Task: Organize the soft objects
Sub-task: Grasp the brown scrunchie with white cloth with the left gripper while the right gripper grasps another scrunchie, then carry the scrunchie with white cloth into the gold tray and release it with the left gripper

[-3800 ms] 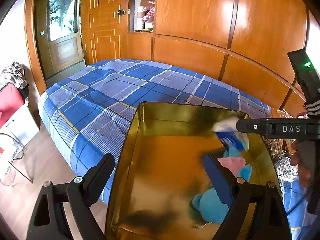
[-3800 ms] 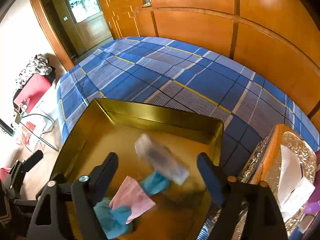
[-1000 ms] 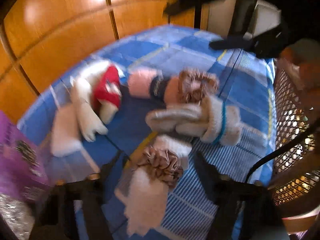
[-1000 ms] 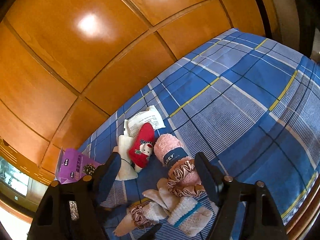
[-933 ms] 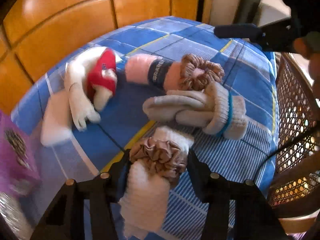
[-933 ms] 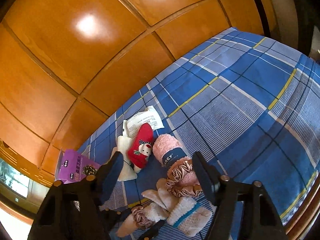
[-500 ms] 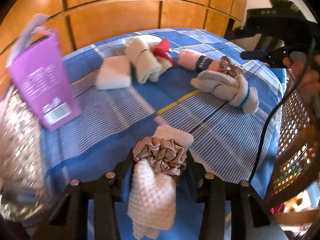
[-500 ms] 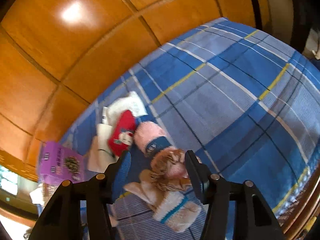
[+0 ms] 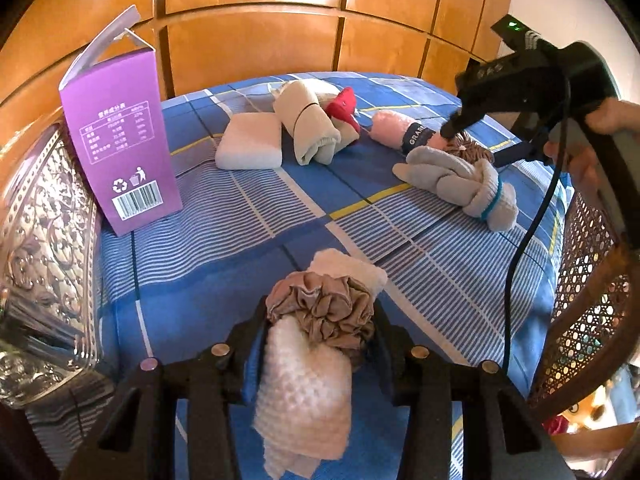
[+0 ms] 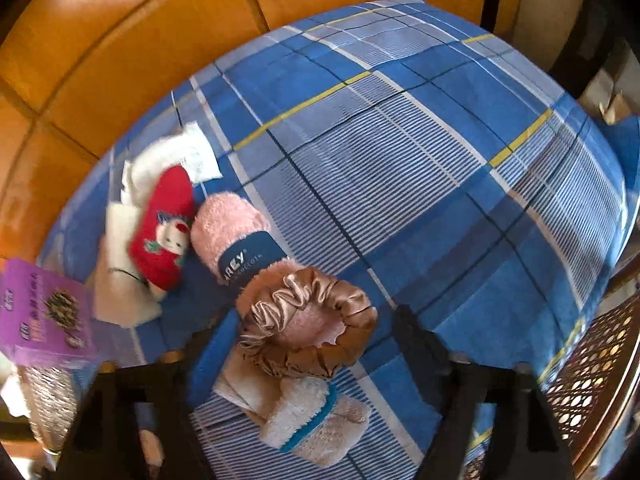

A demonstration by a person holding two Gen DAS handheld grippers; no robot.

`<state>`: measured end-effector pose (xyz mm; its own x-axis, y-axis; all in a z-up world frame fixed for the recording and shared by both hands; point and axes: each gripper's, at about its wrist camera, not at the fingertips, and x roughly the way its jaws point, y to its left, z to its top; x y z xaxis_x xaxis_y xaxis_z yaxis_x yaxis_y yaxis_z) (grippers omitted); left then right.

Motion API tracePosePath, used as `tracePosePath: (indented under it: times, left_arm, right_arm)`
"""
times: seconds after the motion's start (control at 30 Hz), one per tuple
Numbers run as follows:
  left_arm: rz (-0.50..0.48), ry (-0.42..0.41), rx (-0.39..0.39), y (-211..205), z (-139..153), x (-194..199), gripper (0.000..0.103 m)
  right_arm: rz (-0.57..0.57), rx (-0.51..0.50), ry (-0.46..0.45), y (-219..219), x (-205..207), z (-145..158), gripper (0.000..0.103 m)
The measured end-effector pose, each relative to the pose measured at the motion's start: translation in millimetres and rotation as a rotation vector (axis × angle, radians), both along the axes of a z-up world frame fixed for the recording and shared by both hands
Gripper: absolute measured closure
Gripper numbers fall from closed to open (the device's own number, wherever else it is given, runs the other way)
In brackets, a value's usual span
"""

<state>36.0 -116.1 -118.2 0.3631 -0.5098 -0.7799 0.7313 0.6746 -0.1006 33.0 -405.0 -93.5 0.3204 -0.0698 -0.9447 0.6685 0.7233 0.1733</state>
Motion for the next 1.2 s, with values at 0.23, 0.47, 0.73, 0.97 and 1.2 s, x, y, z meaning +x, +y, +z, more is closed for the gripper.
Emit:
tracePosePath:
  times: [0.23,0.47,0.73,0.97,1.2]
  left_arm:
    - [0.006,-0.006,0.020,-1.5,2.0,-0.9,0.059]
    - [-0.015,-0.023,-0.017,-12.9,41.3,5.2,0.061]
    - [0.001,-0.084,-0.068,-51.4,116.0,68.6,0.061]
    - [0.211,-0.126,-0.042,-40.7,163.8,172.8,0.060]
    - [0.538,-0.198,-0.038,87.7,187.3,220.9,0.060]
  right_arm:
    - [0.053,-0.081,-0.114,15.7,-8.2,19.6,0.090]
    - [0.104,-0.111,-0.275,23.5,-16.0,38.9,0.090]
    - [0.170,-0.143,-0.307,38.2,-13.3,44.8,0.090]
    - [0.192,-0.140,-0.326,41.0,-12.5,45.7,0.090]
    - [0.211,-0.145,-0.336,44.6,-9.7,46.6,0.090]
